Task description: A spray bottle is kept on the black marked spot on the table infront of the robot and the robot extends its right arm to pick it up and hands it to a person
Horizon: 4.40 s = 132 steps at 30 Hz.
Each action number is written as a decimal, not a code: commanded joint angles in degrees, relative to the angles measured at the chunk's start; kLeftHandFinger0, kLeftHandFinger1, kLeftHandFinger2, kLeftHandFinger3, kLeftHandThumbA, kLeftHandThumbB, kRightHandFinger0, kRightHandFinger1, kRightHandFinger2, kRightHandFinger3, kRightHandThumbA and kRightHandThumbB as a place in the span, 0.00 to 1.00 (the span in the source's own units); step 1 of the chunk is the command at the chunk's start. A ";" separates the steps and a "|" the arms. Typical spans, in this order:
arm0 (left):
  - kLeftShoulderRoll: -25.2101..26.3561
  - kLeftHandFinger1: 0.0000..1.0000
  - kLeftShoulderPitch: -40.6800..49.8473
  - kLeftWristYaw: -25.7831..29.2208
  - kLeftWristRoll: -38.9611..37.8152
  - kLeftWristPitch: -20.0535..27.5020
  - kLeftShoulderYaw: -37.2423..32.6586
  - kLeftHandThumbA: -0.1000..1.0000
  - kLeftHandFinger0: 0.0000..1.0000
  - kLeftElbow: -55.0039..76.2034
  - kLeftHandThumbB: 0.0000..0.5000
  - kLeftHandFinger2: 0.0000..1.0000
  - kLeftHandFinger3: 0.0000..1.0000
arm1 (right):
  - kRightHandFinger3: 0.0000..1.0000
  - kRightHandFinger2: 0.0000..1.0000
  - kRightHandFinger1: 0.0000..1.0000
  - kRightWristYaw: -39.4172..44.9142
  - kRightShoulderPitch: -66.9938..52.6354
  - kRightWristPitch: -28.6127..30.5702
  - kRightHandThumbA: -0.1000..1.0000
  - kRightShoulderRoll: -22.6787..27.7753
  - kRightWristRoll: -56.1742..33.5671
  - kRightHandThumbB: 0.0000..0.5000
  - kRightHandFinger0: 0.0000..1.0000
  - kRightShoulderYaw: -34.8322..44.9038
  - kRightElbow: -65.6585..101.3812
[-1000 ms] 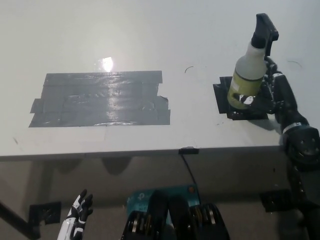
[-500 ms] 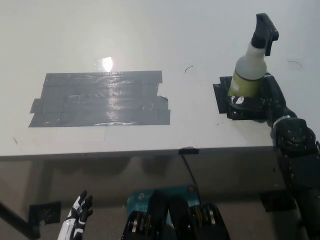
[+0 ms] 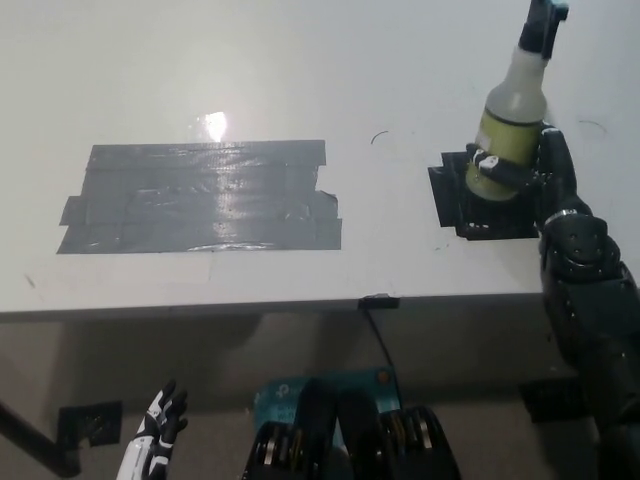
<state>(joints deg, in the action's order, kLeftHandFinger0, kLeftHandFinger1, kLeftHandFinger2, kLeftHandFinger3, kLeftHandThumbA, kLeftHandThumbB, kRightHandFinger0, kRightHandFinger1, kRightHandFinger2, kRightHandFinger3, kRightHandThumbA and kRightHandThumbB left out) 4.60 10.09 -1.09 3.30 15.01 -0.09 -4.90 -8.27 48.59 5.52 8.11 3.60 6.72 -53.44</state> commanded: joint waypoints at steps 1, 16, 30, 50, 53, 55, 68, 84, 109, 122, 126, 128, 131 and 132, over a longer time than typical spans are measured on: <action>0.41 1.00 -0.26 -0.09 0.92 1.74 -0.46 0.94 1.00 0.89 0.69 1.00 1.00 | 0.40 0.18 0.04 -3.09 4.10 7.14 0.35 -0.94 -0.09 0.60 0.00 0.03 6.83; 0.75 1.00 -0.62 -0.22 1.63 2.43 -0.64 0.94 1.00 0.17 0.64 1.00 1.00 | 0.03 0.41 0.22 19.41 2.70 -24.68 0.14 -3.69 -9.32 0.63 0.00 -8.45 28.08; 0.94 1.00 -0.46 -0.04 2.93 2.10 -0.74 0.94 1.00 0.60 0.64 1.00 1.00 | 0.29 0.75 0.31 16.95 4.98 -32.45 0.00 -13.70 -24.84 0.52 0.00 -1.01 21.48; 1.40 1.00 -0.75 -0.23 3.85 0.01 -0.67 0.92 1.00 2.02 0.70 1.00 1.00 | 0.23 0.64 0.24 16.84 11.66 -32.45 0.00 -13.48 -26.06 0.50 0.00 0.45 15.24; 1.46 1.00 -0.99 -0.37 3.73 -0.23 -0.69 0.91 1.00 2.26 0.68 1.00 1.00 | 0.26 0.65 0.24 16.17 13.39 -32.45 0.00 -12.99 -25.97 0.50 0.00 0.70 13.25; 1.51 1.00 -1.02 -0.45 3.68 -0.27 -0.76 0.91 1.00 2.26 0.69 1.00 1.00 | 0.29 0.64 0.23 16.38 14.31 -32.45 0.00 -12.76 -25.48 0.47 0.00 0.66 12.09; 1.97 1.00 -1.30 -1.04 3.50 -1.12 -1.51 0.88 1.00 2.61 0.66 1.00 1.00 | 0.64 0.71 0.25 15.94 17.62 -29.01 0.00 -12.87 -22.18 0.47 0.00 0.10 0.97; 2.23 1.00 -1.81 -1.44 2.17 -2.15 -2.02 0.84 1.00 2.80 0.66 1.00 1.00 | 1.00 1.00 1.00 27.07 8.60 -26.11 0.67 -6.89 -21.91 1.00 1.00 -4.39 18.25; 2.17 1.00 -3.01 -1.79 1.11 -1.60 -1.61 0.81 1.00 0.28 0.66 1.00 1.00 | 1.00 1.00 1.00 28.30 -57.54 -10.79 0.94 0.01 -25.56 1.00 1.00 -3.67 88.09; 2.33 1.00 -2.42 -1.86 1.83 -1.24 -1.93 0.84 1.00 -0.60 0.68 1.00 1.00 | 1.00 1.00 1.00 29.38 -63.03 3.01 0.87 -1.22 -19.68 0.77 1.00 -5.07 62.33; 2.30 1.00 -2.29 -1.74 2.04 -0.97 -1.98 0.85 1.00 -0.54 0.67 1.00 1.00 | 1.00 1.00 1.00 26.79 -62.14 3.85 0.91 -1.08 -15.77 0.88 1.00 -5.81 59.01; 2.34 1.00 -2.34 -1.79 1.97 -1.07 -1.94 0.86 1.00 -0.44 0.68 1.00 1.00 | 1.00 1.00 1.00 26.38 -61.72 3.68 0.91 -1.03 -15.54 0.90 1.00 -5.87 57.70; 2.29 1.00 -2.43 -1.85 1.76 -1.50 -1.84 0.86 1.00 -0.32 0.69 1.00 1.00 | 1.00 1.00 1.00 26.11 -61.17 5.07 0.91 -0.86 -15.25 0.95 1.00 -5.97 55.55; 2.32 1.00 -2.52 -1.87 1.85 -1.69 -1.88 0.86 1.00 -0.22 0.69 1.00 1.00 | 1.00 1.00 1.00 25.72 -61.18 5.18 0.92 -0.80 -14.81 0.97 1.00 -6.03 55.55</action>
<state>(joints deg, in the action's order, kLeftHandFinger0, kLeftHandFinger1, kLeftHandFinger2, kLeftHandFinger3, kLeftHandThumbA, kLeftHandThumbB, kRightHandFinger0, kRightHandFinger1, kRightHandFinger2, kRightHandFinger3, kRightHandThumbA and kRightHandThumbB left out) 6.01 7.93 -1.95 6.27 12.34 -1.98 -6.63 16.00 -14.12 -5.14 6.86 -15.94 1.63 5.75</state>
